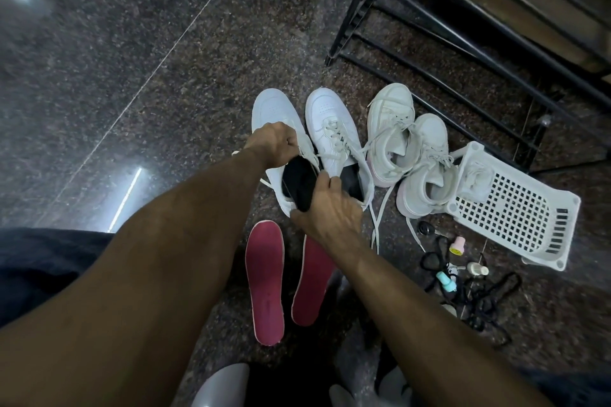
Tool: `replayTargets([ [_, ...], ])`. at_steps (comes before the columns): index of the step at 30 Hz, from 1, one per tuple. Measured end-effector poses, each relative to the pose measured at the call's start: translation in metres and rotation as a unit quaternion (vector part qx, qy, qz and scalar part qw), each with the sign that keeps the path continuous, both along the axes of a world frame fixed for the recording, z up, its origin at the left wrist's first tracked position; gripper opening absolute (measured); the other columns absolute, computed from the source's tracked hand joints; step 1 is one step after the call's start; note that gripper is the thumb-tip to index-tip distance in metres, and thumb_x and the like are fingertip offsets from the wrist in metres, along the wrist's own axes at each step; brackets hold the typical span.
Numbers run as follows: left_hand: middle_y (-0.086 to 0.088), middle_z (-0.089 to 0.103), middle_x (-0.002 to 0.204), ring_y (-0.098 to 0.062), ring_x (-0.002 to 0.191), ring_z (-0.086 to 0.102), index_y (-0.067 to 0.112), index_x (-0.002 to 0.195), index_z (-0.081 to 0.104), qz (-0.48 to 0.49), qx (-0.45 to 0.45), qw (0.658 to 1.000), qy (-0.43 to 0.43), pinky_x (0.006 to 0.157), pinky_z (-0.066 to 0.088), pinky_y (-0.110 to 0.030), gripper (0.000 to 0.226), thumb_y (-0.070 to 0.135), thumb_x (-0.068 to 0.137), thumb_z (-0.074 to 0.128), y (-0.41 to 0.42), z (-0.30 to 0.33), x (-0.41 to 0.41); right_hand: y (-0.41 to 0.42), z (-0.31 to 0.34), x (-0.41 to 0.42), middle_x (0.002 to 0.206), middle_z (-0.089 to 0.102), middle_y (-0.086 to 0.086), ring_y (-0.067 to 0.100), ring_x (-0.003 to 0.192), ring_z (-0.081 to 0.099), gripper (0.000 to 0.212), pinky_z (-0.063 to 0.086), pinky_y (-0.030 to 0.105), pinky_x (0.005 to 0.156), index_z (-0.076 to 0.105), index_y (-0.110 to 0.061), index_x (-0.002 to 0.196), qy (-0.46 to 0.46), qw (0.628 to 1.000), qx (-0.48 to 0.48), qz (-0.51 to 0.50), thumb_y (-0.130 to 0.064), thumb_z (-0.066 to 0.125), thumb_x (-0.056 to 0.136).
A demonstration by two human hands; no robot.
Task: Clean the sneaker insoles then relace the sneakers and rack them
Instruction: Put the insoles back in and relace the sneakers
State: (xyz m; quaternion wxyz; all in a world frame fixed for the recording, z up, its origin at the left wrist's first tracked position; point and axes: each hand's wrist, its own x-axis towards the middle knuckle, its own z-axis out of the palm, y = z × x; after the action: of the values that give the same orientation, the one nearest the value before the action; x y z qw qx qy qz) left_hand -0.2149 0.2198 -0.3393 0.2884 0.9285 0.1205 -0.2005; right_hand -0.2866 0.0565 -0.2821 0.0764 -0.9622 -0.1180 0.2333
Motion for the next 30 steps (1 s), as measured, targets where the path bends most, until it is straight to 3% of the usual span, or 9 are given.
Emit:
replayTargets([
  [2, -0.003, 0.07, 0.092, -0.025, 0.087, 0.063, 0.018, 0.083, 0.068, 0.004, -0.005, 1.0, -0.003, 0.072, 0.05, -0.031, 0.011, 0.019, 0.081, 0.058, 0.0, 0.0, -0.001, -0.01, 0.002, -0.009, 0.12, 0.057, 0.01, 0.035, 0.105, 0.06, 0.06, 0.045, 0.04, 0.077, 0.045, -0.012, 0.125, 0.023, 0.998, 0.031, -0.044, -0.052, 0.062, 0.084],
  [5, -0.003, 0.07, 0.091, -0.025, 0.086, 0.063, 0.018, 0.082, 0.068, 0.007, -0.005, 1.0, -0.003, 0.075, 0.054, -0.035, 0.011, 0.018, 0.081, 0.057, -0.001, 0.001, -0.002, -0.02, -0.001, -0.013, 0.094, 0.066, 0.008, 0.031, 0.094, 0.062, 0.023, 0.043, 0.032, 0.073, 0.064, -0.012, 0.102, 0.077, 0.955, 0.169, -0.233, -0.032, 0.055, 0.094],
  [7, -0.004, 0.07, 0.091, -0.026, 0.086, 0.063, 0.018, 0.081, 0.067, 0.005, -0.004, 1.0, -0.002, 0.075, 0.054, -0.035, 0.01, 0.018, 0.081, 0.057, -0.001, 0.001, -0.003, -0.02, -0.007, -0.011, 0.077, 0.062, 0.004, 0.025, 0.081, 0.061, 0.018, 0.039, 0.027, 0.066, 0.067, -0.011, 0.084, 0.087, 0.931, 0.196, -0.295, -0.024, 0.058, 0.093],
  [11, -0.002, 0.07, 0.092, -0.025, 0.087, 0.063, 0.023, 0.076, 0.063, 0.006, -0.003, 1.0, -0.003, 0.074, 0.051, -0.032, 0.008, 0.019, 0.081, 0.057, 0.0, 0.001, -0.002, -0.006, -0.015, 0.006, 0.084, 0.07, 0.008, 0.024, 0.078, 0.061, 0.014, 0.042, 0.024, 0.07, 0.073, -0.011, 0.088, 0.102, 0.909, 0.205, -0.347, -0.022, 0.065, 0.089],
  [14, -0.002, 0.07, 0.092, -0.024, 0.087, 0.062, 0.02, 0.08, 0.067, 0.01, -0.002, 1.0, -0.003, 0.072, 0.048, -0.03, 0.008, 0.021, 0.081, 0.059, -0.001, -0.001, -0.002, 0.009, -0.022, 0.024, 0.08, 0.069, 0.009, 0.029, 0.078, 0.064, 0.013, 0.046, 0.027, 0.067, 0.072, -0.011, 0.078, 0.102, 0.897, 0.205, -0.378, -0.02, 0.066, 0.084],
  [21, -0.002, 0.069, 0.087, -0.022, 0.082, 0.061, 0.022, 0.074, 0.063, 0.016, -0.003, 1.0, 0.001, 0.068, 0.048, -0.029, 0.008, 0.019, 0.08, 0.059, -0.001, 0.0, 0.0, 0.028, -0.033, 0.049, 0.088, 0.071, 0.009, 0.031, 0.083, 0.068, 0.01, 0.056, 0.033, 0.072, 0.071, -0.014, 0.082, 0.137, 0.91, 0.173, -0.352, -0.022, 0.066, 0.081],
  [24, 0.0, 0.069, 0.087, -0.022, 0.083, 0.062, 0.023, 0.074, 0.064, 0.021, 0.0, 1.0, 0.004, 0.071, 0.05, -0.03, 0.008, 0.02, 0.08, 0.059, -0.002, 0.001, 0.0, 0.02, -0.034, 0.047, 0.069, 0.069, 0.007, 0.026, 0.065, 0.07, 0.021, 0.057, 0.03, 0.065, 0.063, -0.019, 0.068, 0.164, 0.92, 0.175, -0.308, -0.029, 0.068, 0.086],
  [27, -0.001, 0.069, 0.088, -0.023, 0.084, 0.062, 0.024, 0.074, 0.062, 0.018, -0.001, 1.0, 0.007, 0.071, 0.051, -0.031, 0.009, 0.02, 0.08, 0.058, -0.002, 0.002, -0.001, 0.011, -0.029, 0.047, 0.046, 0.06, 0.002, 0.018, 0.045, 0.063, 0.034, 0.05, 0.026, 0.058, 0.058, -0.017, 0.066, 0.185, 0.931, 0.177, -0.261, -0.033, 0.053, 0.096],
  [30, 0.0, 0.069, 0.087, -0.024, 0.083, 0.062, 0.024, 0.072, 0.061, 0.017, 0.002, 1.0, 0.006, 0.068, 0.047, -0.029, 0.01, 0.019, 0.08, 0.057, -0.002, 0.003, -0.001, 0.0, -0.028, 0.043, 0.042, 0.057, -0.003, 0.013, 0.043, 0.062, 0.026, 0.052, 0.027, 0.06, 0.066, -0.021, 0.08, 0.157, 0.949, 0.178, -0.208, -0.025, 0.047, 0.097],
])
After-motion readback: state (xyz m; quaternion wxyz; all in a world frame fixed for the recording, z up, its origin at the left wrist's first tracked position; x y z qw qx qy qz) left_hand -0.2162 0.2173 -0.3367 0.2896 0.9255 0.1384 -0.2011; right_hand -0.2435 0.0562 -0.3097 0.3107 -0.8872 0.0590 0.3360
